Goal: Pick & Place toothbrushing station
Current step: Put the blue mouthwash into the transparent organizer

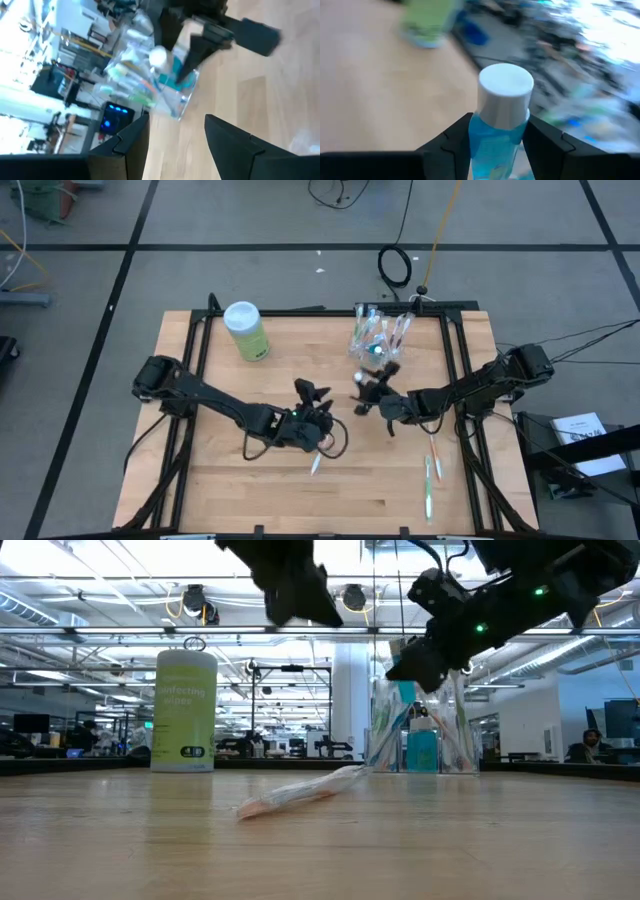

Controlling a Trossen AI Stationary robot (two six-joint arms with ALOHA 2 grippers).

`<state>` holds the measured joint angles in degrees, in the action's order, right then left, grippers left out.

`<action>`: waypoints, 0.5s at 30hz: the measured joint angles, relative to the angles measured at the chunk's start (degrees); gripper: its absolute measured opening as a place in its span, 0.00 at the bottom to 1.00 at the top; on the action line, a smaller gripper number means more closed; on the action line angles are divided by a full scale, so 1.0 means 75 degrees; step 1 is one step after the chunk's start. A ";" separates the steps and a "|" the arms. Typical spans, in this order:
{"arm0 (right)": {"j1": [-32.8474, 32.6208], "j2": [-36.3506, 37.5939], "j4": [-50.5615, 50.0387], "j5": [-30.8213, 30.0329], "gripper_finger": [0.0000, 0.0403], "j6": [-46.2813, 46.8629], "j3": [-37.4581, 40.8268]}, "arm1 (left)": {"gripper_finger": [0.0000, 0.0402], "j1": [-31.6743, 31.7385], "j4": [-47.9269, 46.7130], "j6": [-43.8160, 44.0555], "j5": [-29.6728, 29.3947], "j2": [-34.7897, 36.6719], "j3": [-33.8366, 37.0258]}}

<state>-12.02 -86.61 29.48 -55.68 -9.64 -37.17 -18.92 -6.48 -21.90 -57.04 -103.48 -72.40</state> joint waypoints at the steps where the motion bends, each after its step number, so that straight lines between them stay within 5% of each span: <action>1: 0.0056 0.0000 0.0083 -0.0475 0.36 0.0023 0.0000 | 0.49 0.0037 -0.0192 0.0176 0.0067 0.0153 0.0000; 5: 0.0544 0.0000 0.0408 -0.1143 0.35 0.0666 -0.0003 | 0.49 0.0217 -0.0883 0.0891 0.0529 0.0929 0.0000; 15: 0.2324 0.0003 0.0109 -0.0176 0.35 0.2333 -0.0003 | 0.49 0.0728 -0.2505 0.2188 0.1068 0.2004 -0.0009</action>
<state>5.41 -86.59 30.30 -56.99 7.85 -37.19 -13.46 -25.27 -5.49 -49.03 -88.46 -72.47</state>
